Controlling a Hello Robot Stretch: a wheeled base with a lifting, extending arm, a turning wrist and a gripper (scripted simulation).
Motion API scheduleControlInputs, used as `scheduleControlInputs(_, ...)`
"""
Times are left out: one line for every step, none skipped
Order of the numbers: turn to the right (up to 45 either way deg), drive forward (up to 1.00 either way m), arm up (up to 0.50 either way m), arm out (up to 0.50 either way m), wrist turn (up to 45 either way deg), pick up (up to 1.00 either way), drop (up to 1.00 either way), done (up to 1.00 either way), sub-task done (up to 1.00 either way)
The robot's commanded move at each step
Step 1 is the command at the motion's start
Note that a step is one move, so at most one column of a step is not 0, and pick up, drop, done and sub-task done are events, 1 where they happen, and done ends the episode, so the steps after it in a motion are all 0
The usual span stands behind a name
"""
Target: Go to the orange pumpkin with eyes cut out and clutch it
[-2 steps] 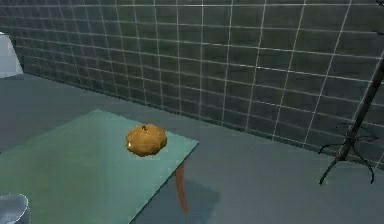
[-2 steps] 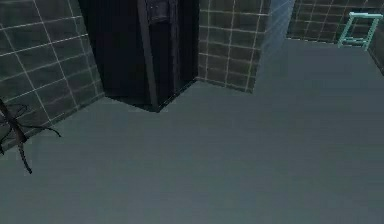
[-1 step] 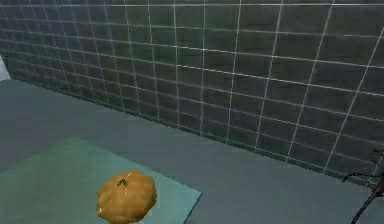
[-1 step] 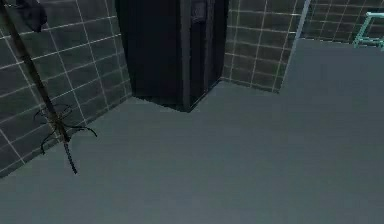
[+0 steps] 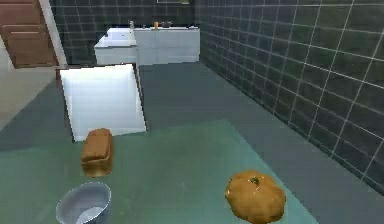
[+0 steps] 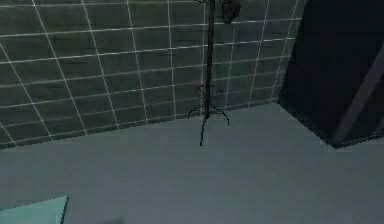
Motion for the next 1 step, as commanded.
scheduleControlInputs(-45.0,0.0,0.0,0.0,0.0,0.0,0.0,0.0,0.0)
